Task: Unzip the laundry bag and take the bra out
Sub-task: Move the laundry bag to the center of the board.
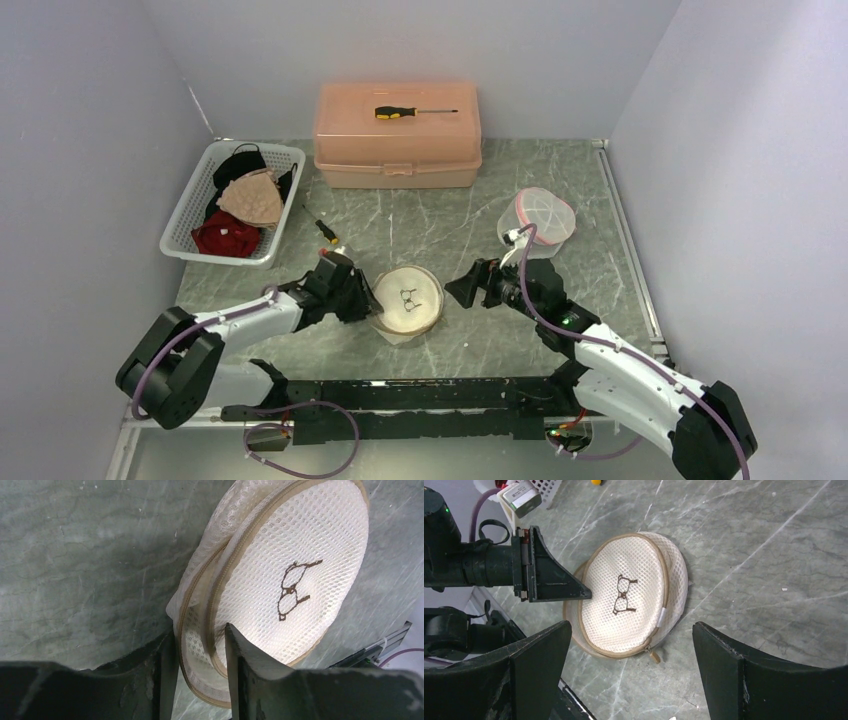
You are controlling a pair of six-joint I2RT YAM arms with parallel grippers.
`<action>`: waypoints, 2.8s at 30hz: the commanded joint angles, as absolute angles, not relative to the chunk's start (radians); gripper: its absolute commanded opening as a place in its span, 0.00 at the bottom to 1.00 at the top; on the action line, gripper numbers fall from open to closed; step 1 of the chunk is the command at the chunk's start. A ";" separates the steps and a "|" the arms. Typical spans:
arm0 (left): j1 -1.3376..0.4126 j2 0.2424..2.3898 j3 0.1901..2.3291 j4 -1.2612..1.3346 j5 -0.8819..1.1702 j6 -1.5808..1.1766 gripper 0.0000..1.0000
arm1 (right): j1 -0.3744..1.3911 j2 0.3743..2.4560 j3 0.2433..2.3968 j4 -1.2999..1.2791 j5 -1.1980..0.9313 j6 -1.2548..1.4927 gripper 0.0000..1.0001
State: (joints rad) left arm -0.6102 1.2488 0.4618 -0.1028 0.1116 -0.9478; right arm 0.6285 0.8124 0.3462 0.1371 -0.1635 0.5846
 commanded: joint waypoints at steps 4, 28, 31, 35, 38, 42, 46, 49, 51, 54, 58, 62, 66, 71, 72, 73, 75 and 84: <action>-0.611 1.298 0.479 -0.055 0.115 -0.950 0.31 | 0.625 0.795 0.354 0.111 -0.131 0.556 0.95; -0.455 1.639 0.816 0.066 0.062 -0.905 0.03 | 0.625 0.696 0.373 0.029 -0.030 0.527 0.94; -0.423 1.690 0.840 0.148 0.026 -0.906 0.03 | 0.623 0.686 0.373 0.023 -0.027 0.526 0.94; -0.394 1.751 0.878 0.256 0.028 -0.903 0.03 | 0.623 0.675 0.370 0.013 -0.004 0.542 0.94; -0.383 1.783 0.910 0.295 0.019 -0.887 0.03 | 0.623 0.650 0.359 0.013 0.030 0.553 0.94; -0.368 1.820 0.932 0.354 0.012 -0.878 0.03 | 0.623 0.619 0.360 0.005 0.052 0.555 0.94; -0.361 1.854 0.970 0.299 0.032 -0.875 0.08 | 0.624 0.597 0.379 -0.048 0.071 0.552 0.94; -0.359 1.851 0.937 0.309 0.047 -0.893 0.24 | 0.624 0.575 0.403 -0.089 0.092 0.559 0.95; -0.358 1.842 0.914 0.307 0.062 -0.902 0.39 | 0.624 0.565 0.424 -0.114 0.113 0.566 0.96; -0.357 1.814 0.900 0.274 0.077 -0.910 0.54 | 0.623 0.568 0.468 -0.157 0.151 0.572 0.97; -0.356 1.725 0.877 0.205 0.083 -0.921 0.64 | 0.623 0.591 0.554 -0.225 0.225 0.565 0.97; -0.356 1.557 0.836 0.105 0.093 -0.944 0.72 | 0.623 0.631 0.668 -0.322 0.359 0.571 0.97; -0.385 1.329 0.805 -0.055 0.065 -0.942 0.74 | 0.623 0.707 0.800 -0.415 0.549 0.601 0.96; -0.425 1.040 0.735 -0.244 0.002 -0.889 0.93 | 0.511 0.786 0.860 -0.408 0.613 0.696 0.96; -0.425 0.986 0.708 -0.268 0.002 -0.886 0.93 | 0.471 0.792 0.846 -0.387 0.586 0.732 0.96; -0.426 0.937 0.679 -0.295 0.002 -0.883 0.93 | 0.432 0.795 0.834 -0.377 0.558 0.771 0.96; -0.425 0.831 0.627 -0.357 0.002 -0.899 0.93 | 0.358 0.786 0.786 -0.333 0.507 0.851 0.97; -0.425 0.631 0.493 -0.289 0.078 -0.913 0.93 | -0.024 0.771 0.516 -0.138 0.259 1.068 0.95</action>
State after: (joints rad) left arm -0.4259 0.6209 0.4881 -0.3523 0.0257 -0.9119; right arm 0.0639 0.7612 0.5747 -0.2749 0.3740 0.9592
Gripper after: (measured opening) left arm 0.932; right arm 0.958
